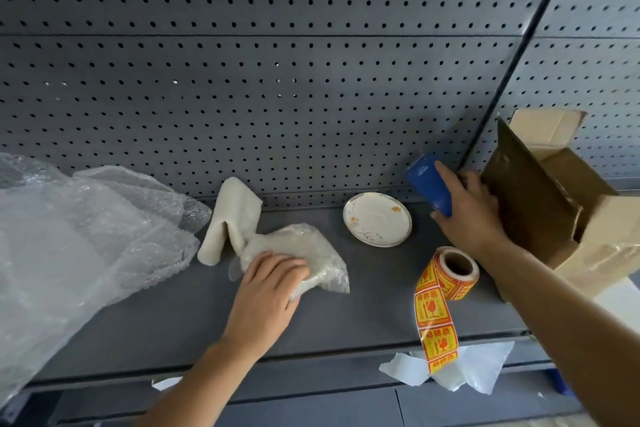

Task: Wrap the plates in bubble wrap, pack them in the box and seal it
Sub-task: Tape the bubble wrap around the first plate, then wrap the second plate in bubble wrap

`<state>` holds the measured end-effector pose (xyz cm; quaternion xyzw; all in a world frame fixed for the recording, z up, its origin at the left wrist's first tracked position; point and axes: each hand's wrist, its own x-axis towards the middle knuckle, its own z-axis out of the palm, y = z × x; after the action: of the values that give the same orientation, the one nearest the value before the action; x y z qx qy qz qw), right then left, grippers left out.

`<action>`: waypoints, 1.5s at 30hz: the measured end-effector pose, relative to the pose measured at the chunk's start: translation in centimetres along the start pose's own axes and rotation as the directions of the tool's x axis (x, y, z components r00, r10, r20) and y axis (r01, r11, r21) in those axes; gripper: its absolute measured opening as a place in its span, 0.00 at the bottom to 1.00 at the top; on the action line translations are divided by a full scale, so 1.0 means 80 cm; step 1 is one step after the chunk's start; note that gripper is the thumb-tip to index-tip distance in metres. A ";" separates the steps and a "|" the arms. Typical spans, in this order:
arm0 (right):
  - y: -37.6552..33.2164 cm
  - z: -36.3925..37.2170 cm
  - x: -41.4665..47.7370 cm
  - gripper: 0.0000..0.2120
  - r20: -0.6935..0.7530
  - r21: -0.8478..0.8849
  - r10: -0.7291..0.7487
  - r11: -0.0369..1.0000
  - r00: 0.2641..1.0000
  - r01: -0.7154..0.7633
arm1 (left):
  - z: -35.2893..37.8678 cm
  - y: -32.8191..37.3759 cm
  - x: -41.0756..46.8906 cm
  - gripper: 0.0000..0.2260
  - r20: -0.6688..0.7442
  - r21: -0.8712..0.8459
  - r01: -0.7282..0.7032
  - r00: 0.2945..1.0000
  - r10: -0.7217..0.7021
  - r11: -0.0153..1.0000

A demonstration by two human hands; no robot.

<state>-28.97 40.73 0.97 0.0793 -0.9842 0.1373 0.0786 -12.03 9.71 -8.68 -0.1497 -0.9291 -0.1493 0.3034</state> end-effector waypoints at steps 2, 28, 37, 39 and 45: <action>0.003 0.008 0.000 0.44 -0.016 -0.024 -0.034 0.999 0.999 0.033 | 0.002 0.003 0.001 0.25 0.062 0.011 0.034 0.997 -0.034 0.999; 0.012 0.044 0.007 0.47 -0.074 -0.050 -0.075 0.996 0.994 0.071 | 0.013 -0.024 0.059 0.20 0.346 0.080 0.254 0.900 -0.266 0.964; -0.001 0.045 0.011 0.48 -0.028 -0.109 0.011 0.994 1.000 -0.014 | -0.009 0.002 0.049 0.25 0.379 0.082 0.311 0.869 -0.318 0.947; -0.001 0.046 0.009 0.48 -0.017 -0.122 0.034 0.992 0.999 -0.036 | -0.007 0.001 0.043 0.25 0.377 0.127 0.288 0.871 -0.314 0.949; 0.003 0.049 0.011 0.44 -0.024 -0.128 0.114 0.985 0.993 -0.116 | 0.005 0.009 0.039 0.23 0.292 0.216 0.255 0.904 -0.312 0.942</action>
<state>-30.40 39.76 -2.66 0.0162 -0.9933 0.0782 0.0836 -14.38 11.09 -6.99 -0.0080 -0.9873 -0.0846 0.1343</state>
